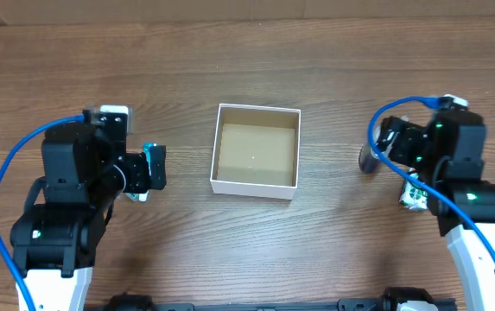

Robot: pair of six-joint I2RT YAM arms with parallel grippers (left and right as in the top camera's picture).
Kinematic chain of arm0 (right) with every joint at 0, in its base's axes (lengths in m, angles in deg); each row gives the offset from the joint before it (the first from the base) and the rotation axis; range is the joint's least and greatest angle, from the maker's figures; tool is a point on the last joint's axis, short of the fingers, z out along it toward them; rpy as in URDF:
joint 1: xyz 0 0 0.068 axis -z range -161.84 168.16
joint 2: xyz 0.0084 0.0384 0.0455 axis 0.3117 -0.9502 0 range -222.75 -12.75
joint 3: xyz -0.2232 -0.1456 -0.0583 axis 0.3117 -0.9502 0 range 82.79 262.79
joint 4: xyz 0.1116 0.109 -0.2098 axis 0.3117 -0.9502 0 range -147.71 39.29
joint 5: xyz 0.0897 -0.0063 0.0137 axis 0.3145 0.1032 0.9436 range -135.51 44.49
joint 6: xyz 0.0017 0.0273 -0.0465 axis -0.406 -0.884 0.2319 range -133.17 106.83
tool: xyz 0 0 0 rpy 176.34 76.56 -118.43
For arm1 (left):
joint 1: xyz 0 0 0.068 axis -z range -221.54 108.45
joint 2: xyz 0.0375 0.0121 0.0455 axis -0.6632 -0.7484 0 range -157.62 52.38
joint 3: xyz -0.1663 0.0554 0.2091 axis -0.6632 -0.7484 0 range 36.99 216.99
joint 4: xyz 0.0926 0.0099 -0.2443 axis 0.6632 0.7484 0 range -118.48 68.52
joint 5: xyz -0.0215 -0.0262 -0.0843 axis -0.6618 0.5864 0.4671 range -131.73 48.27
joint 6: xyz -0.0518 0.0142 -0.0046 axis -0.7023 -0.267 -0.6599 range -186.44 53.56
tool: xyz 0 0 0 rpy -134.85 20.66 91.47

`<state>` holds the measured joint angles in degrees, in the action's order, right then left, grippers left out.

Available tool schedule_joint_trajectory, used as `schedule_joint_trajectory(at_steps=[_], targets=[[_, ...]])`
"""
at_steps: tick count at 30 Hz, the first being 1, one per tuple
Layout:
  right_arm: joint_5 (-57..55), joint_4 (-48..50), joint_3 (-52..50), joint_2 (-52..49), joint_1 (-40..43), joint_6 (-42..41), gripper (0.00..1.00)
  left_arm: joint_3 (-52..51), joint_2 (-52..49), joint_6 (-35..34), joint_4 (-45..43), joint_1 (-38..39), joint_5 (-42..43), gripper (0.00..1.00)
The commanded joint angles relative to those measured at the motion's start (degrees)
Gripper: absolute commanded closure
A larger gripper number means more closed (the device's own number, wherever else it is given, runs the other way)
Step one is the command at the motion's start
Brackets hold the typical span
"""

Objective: Pack container
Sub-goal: 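Reach the right gripper to the soap pump bottle and grasp it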

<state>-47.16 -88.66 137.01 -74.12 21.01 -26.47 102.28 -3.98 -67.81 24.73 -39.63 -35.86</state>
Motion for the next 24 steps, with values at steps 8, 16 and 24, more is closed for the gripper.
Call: schedule_joint_trajectory(at_steps=[8,16,24], targets=[[2.3,-6.3,5.6,-5.7,4.0,1.5,0.0,2.8,-2.2,-2.1,0.8,0.4,1.5,0.0],[1.8,-24.9,23.4,-14.4,3.9,3.9,0.0,2.8,-3.7,-2.1,0.8,0.4,1.5,0.0],[8.8,-27.6,30.4,-19.5,3.9,6.1,0.0,2.8,-3.9,-2.1,0.8,0.4,1.5,0.0]])
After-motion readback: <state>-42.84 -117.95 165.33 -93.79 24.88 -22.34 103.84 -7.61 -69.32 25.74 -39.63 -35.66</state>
